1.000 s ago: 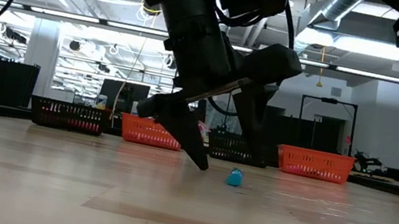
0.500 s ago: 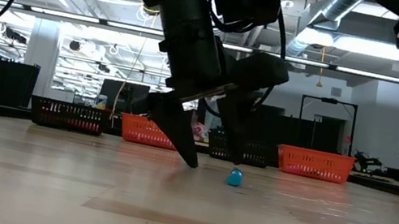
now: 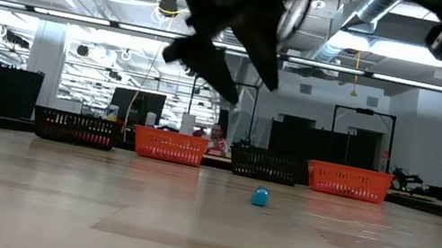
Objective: Pick & Place Markers
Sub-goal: Put the small light blue highlighter pen into the right orange bin
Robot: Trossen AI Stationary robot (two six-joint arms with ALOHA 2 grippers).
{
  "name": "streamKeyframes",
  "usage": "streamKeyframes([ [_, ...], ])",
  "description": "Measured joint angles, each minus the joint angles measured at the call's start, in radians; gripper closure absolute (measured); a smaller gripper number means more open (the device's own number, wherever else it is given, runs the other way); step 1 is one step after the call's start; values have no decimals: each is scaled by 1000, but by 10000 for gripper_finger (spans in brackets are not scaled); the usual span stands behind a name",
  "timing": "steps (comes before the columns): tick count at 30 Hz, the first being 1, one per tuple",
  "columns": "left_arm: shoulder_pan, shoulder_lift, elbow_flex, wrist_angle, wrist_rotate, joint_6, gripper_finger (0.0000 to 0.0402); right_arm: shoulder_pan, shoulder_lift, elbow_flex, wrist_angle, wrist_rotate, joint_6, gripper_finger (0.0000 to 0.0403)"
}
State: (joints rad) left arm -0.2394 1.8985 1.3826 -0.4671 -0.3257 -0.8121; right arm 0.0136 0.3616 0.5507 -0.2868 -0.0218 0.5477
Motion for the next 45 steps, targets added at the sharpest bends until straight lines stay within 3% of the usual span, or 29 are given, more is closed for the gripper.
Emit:
streamKeyframes([
  [13, -55, -498, -359, 140, -218, 23, 134, 129, 417, 1, 382, 0, -110, 339],
  [18, -89, -679, -524, 205, -250, 50, 142, 177, 568, 66, 393, 27, -89, 339],
  [26, -152, -946, -683, 241, -250, 194, 157, 233, 833, 276, 392, 95, -84, 339],
  [36, -201, -1244, -836, 240, -222, 324, 176, 256, 1143, 609, 125, 108, 25, 339],
  [45, -201, -1358, -916, 244, -197, 390, 183, 269, 1366, 842, -174, 99, 252, 339],
])
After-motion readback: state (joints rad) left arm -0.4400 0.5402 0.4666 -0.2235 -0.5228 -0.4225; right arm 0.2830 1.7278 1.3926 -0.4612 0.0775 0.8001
